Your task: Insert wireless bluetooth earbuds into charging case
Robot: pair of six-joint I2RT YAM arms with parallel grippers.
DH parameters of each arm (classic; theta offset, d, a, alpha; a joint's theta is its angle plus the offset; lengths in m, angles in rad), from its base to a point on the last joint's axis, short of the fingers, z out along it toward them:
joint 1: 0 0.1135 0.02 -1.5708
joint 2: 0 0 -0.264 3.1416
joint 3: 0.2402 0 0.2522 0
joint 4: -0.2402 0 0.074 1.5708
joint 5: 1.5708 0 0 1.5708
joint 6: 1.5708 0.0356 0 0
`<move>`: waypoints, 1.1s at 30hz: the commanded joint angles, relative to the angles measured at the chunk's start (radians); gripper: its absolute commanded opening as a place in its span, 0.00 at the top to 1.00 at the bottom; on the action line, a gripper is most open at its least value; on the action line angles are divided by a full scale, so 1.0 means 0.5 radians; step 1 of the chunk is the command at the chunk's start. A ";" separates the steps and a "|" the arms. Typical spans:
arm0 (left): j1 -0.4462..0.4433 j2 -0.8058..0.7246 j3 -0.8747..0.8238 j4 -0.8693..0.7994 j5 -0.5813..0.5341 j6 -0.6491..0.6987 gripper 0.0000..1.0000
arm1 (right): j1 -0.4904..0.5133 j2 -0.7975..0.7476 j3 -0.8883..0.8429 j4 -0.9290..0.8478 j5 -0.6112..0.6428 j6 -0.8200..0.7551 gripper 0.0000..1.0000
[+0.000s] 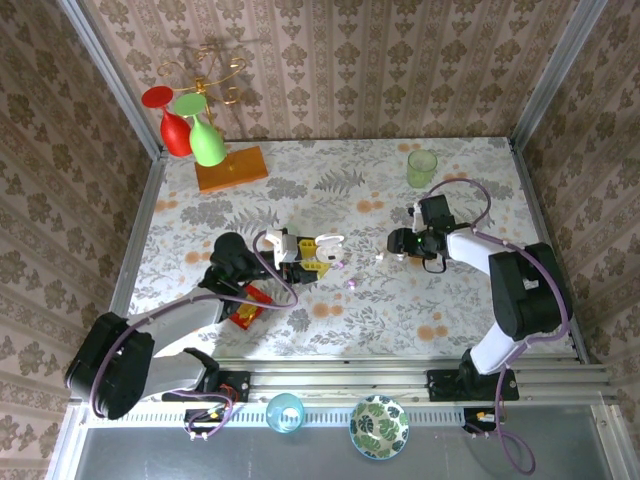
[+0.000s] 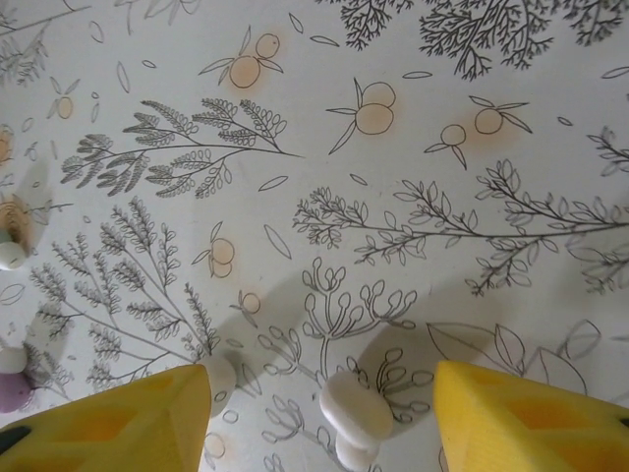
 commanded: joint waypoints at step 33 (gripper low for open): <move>-0.015 -0.074 -0.042 -0.062 -0.009 0.073 0.79 | -0.031 -0.079 -0.205 0.095 -0.361 0.100 0.71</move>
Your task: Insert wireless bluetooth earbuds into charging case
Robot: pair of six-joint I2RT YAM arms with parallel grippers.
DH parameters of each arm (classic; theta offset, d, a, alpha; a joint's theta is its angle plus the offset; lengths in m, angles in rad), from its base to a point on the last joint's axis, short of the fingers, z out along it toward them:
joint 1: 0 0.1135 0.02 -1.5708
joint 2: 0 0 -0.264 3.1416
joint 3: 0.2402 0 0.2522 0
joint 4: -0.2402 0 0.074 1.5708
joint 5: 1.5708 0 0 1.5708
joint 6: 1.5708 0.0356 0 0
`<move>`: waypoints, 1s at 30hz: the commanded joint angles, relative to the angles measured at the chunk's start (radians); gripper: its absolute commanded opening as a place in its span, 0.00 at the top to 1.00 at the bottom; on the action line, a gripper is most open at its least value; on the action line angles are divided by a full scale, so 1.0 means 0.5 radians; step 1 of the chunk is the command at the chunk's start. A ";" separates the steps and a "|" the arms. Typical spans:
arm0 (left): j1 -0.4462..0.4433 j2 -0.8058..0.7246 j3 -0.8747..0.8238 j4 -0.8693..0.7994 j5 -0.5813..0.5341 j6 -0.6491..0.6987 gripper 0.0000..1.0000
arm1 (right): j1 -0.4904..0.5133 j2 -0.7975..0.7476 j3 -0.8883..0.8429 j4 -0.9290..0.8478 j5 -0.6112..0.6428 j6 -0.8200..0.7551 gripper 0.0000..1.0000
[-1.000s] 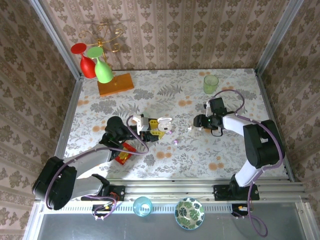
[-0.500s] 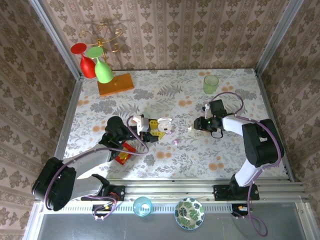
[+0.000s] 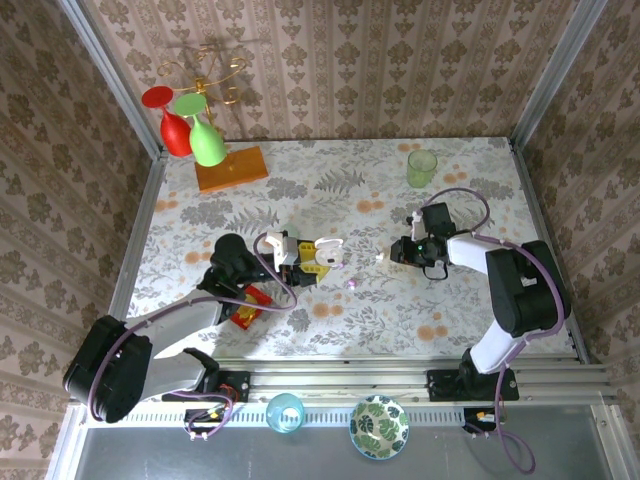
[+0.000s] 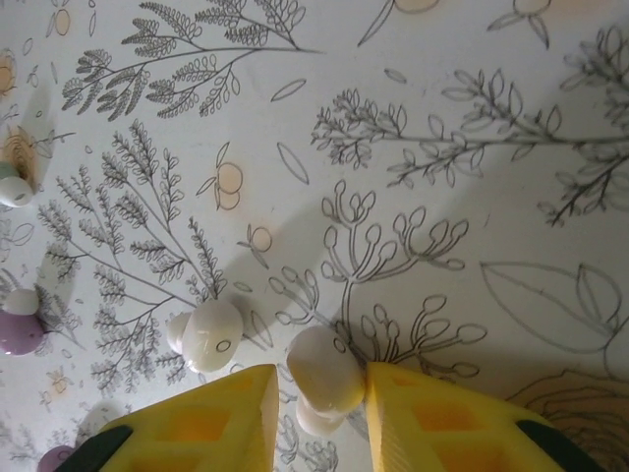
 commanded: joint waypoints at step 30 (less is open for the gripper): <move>-0.030 -0.056 -0.003 -0.040 -0.012 0.089 0.79 | -0.069 0.101 -0.020 0.251 -0.358 0.105 0.68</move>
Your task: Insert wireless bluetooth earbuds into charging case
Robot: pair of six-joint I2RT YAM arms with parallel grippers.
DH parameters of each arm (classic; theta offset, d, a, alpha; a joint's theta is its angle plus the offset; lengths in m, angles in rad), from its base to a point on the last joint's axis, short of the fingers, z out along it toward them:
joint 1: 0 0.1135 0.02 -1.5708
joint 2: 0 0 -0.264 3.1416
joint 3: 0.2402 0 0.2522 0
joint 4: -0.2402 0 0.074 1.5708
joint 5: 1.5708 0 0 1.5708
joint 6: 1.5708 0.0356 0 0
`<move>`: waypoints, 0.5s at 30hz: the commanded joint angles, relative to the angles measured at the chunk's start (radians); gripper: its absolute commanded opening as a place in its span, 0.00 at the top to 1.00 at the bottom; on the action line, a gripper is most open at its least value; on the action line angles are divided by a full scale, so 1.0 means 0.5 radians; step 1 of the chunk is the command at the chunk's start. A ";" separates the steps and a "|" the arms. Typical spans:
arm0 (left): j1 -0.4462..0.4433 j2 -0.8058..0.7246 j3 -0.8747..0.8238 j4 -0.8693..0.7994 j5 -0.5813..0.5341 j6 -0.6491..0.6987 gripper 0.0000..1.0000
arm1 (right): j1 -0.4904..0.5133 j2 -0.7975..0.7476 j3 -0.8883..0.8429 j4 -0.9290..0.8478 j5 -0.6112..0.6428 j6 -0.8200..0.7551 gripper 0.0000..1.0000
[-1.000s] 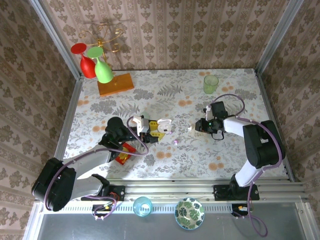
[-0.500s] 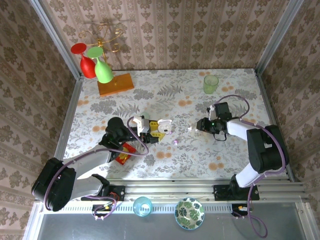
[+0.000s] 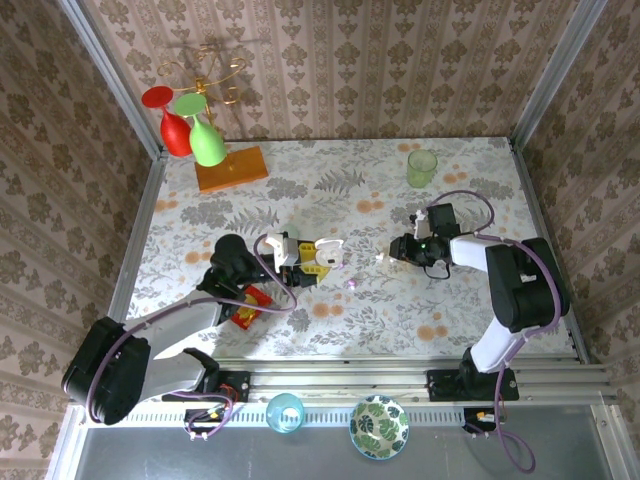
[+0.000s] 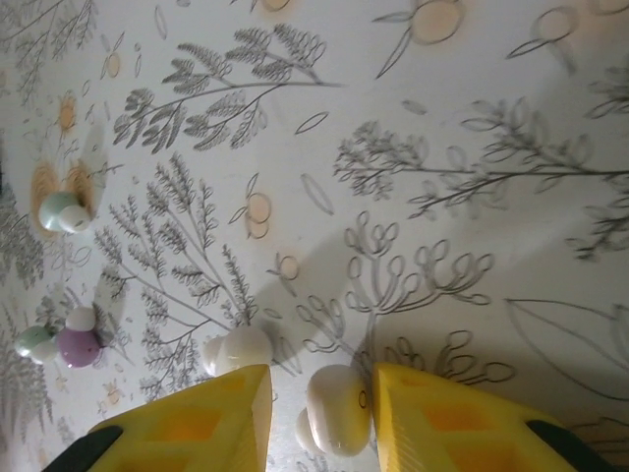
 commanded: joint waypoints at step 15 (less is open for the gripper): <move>-0.018 -0.038 -0.003 -0.006 0.009 0.054 0.79 | 0.012 0.076 0.031 0.005 -0.146 -0.028 0.72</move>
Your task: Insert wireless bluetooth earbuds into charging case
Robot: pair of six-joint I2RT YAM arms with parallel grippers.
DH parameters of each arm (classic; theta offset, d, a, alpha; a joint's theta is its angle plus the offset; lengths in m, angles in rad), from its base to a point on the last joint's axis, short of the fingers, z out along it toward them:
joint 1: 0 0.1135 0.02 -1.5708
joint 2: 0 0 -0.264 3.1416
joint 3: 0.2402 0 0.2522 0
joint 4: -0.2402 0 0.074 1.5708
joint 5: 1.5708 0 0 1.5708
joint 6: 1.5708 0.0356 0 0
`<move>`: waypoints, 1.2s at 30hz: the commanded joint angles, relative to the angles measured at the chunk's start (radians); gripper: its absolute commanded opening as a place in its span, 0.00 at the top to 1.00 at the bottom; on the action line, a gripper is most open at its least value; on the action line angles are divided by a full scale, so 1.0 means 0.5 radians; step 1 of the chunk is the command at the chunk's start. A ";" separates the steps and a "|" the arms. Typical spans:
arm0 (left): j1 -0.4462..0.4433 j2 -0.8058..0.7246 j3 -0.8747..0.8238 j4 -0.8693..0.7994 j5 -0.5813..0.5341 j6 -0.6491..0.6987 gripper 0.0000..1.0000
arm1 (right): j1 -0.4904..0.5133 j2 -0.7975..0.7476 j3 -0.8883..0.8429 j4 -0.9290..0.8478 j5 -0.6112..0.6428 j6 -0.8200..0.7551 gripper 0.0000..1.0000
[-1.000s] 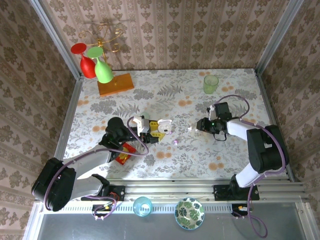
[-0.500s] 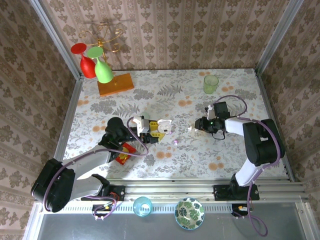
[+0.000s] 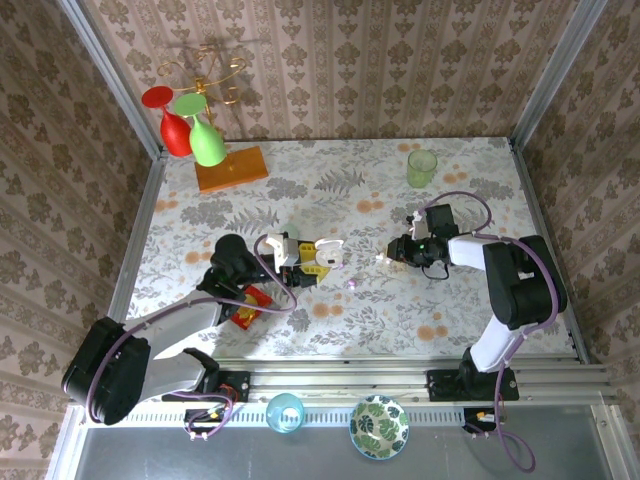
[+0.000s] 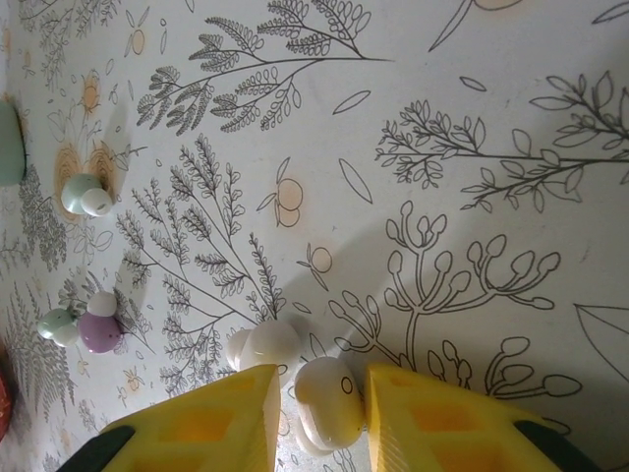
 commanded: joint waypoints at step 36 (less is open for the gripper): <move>-0.018 -0.058 -0.029 -0.013 -0.013 0.058 0.79 | 0.170 -0.078 0.058 -0.292 0.346 -0.107 0.81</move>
